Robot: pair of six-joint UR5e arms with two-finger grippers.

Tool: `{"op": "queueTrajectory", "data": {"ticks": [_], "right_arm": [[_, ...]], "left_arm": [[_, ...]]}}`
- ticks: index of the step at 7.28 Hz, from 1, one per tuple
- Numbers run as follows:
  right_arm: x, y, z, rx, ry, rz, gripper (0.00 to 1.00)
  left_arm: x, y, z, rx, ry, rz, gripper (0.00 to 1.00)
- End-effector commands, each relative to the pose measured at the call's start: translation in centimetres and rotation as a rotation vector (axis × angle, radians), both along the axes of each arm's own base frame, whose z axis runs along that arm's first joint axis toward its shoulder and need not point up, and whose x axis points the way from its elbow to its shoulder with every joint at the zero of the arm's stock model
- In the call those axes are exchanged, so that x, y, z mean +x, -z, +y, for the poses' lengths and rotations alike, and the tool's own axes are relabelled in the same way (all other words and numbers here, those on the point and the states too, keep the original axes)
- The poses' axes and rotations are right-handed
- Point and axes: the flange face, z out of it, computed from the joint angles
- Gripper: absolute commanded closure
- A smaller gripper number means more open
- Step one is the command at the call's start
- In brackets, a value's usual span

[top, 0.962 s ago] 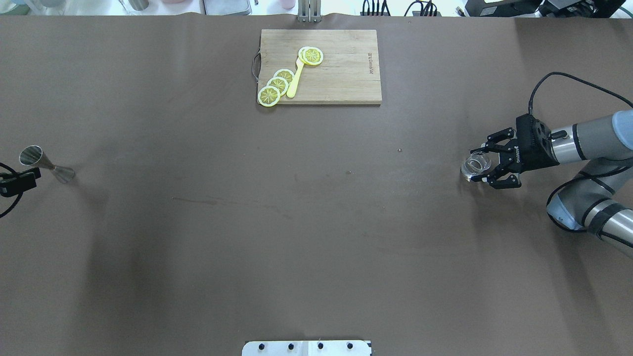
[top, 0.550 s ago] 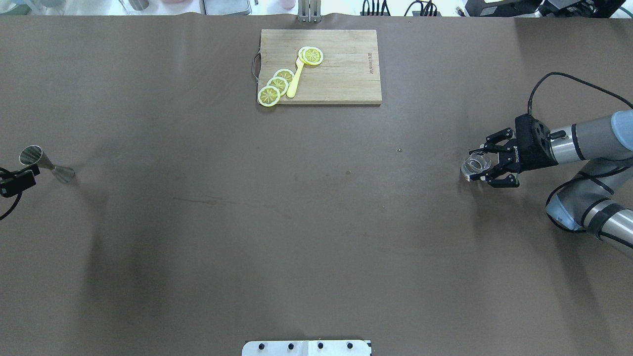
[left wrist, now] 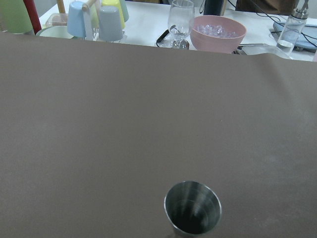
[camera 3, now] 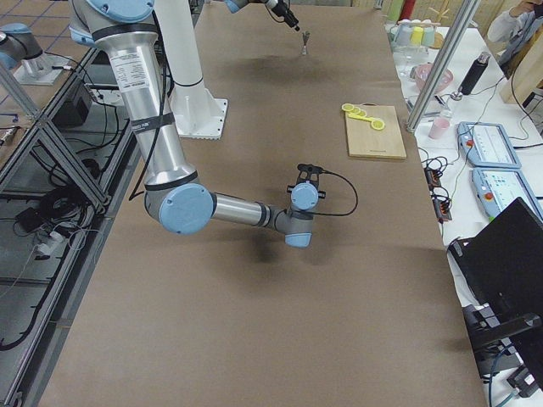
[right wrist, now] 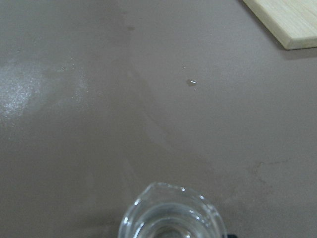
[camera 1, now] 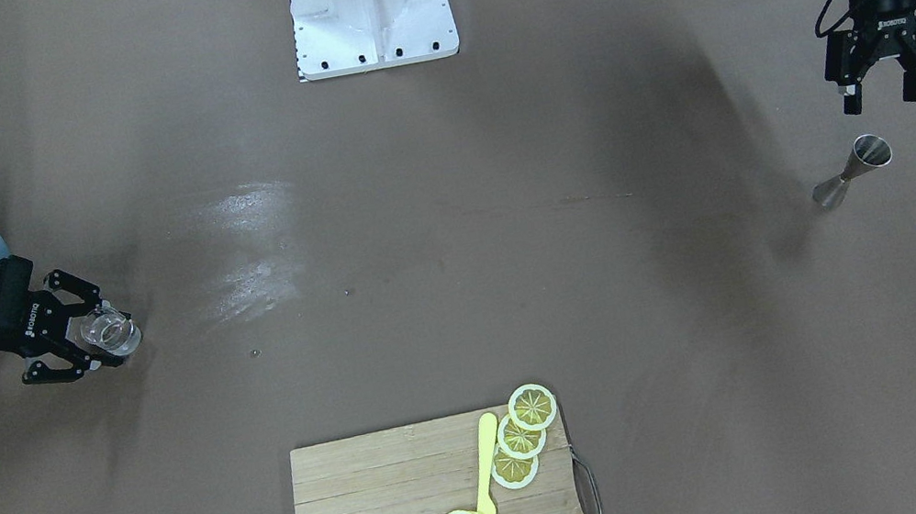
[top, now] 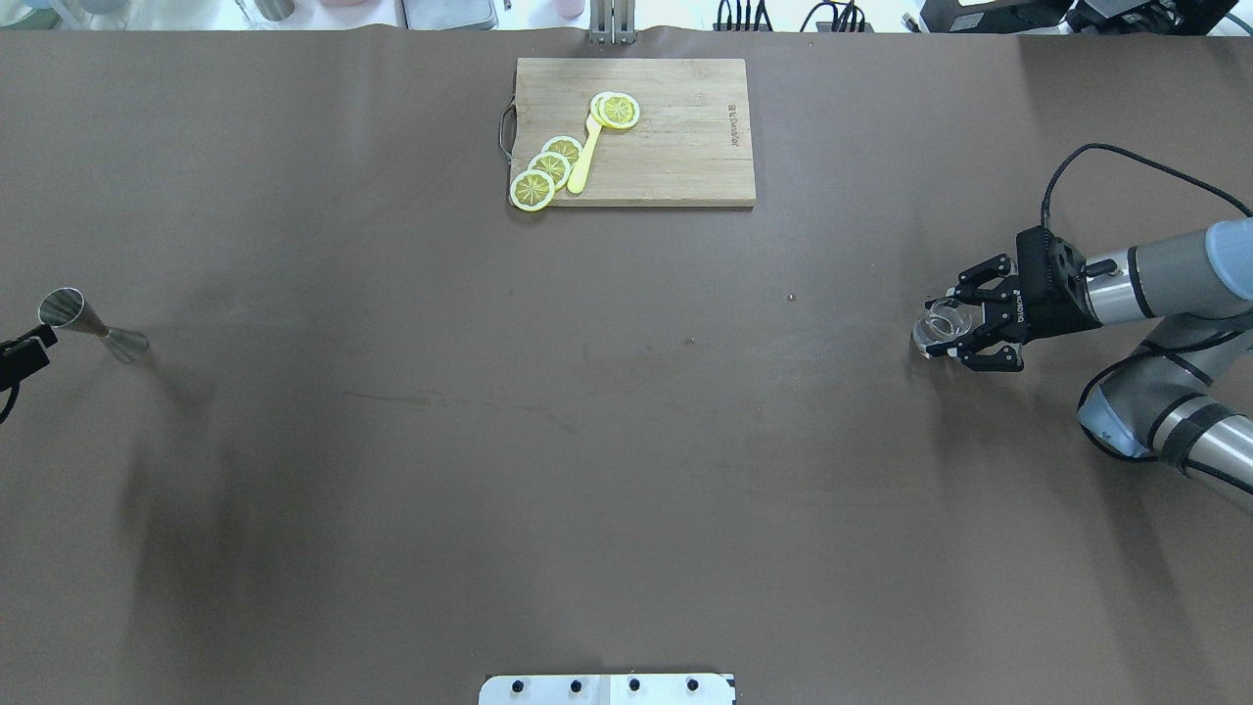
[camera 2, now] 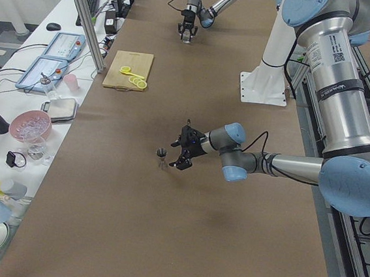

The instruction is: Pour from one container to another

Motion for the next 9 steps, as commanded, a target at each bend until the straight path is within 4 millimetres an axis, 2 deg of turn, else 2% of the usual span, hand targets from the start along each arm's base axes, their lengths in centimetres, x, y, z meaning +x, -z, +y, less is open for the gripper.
{"op": "queueTrajectory", "data": {"ticks": [1,2,3,4,5,7,8,9], "right_arm": [[0.0,0.0,0.0,0.0,0.0,0.0,0.57],[0.0,0.0,0.0,0.0,0.0,0.0,0.59],[0.0,0.0,0.0,0.001,0.0,-0.001,0.61],[0.0,0.0,0.0,0.001,0.001,-0.001,0.67],[0.0,0.2,0.0,0.004,0.0,-0.003,0.75],[0.0,0.9,-0.1,0.015,-0.003,-0.011,0.95],[0.1,1.5,-0.1,0.023,-0.003,-0.019,1.0],[0.2,2.6,-0.2,0.036,-0.007,-0.03,1.0]], "left_arm": [[3.0,0.3,0.1,0.047,0.053,0.033,0.03],[5.0,0.9,0.7,0.082,0.06,0.029,0.03],[6.5,0.2,1.7,0.122,0.088,-0.01,0.03],[7.1,-0.9,1.6,0.141,0.124,-0.038,0.03],[7.0,-1.1,1.6,0.142,0.125,-0.044,0.03],[7.5,-2.4,1.4,0.132,0.132,-0.053,0.03],[8.0,-3.3,1.0,0.136,0.159,-0.065,0.03],[8.5,-3.6,0.4,0.159,0.202,-0.077,0.03]]}}
